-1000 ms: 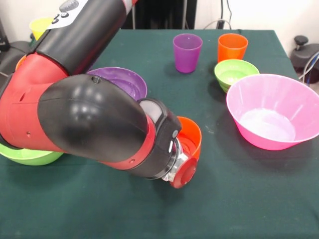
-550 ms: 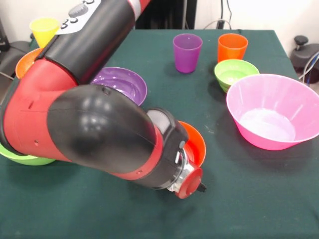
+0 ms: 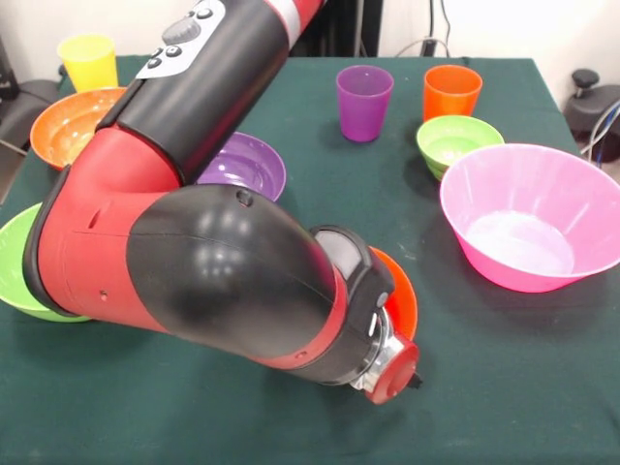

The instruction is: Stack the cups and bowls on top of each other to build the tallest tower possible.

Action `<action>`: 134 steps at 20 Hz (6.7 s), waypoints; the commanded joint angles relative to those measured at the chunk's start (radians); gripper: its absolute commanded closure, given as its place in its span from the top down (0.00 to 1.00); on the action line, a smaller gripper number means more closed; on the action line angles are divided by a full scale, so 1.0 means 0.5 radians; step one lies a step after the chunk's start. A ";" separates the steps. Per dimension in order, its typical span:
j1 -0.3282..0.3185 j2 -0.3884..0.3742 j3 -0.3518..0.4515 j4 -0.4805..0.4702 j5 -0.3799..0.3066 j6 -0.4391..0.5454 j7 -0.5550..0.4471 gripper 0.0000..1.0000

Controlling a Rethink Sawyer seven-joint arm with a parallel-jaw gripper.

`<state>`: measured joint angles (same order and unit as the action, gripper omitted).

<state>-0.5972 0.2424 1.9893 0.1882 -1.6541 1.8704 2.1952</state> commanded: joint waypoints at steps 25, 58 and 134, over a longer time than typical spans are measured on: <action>-0.083 -0.165 -0.111 0.094 -0.004 0.576 -0.209 1.00; -0.143 -0.332 -0.865 0.468 0.796 0.468 0.104 1.00; -0.218 -0.583 -2.114 0.928 1.669 -0.179 -0.146 1.00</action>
<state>-0.7250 -0.0129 1.0357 0.5717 -0.8200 1.8897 2.1950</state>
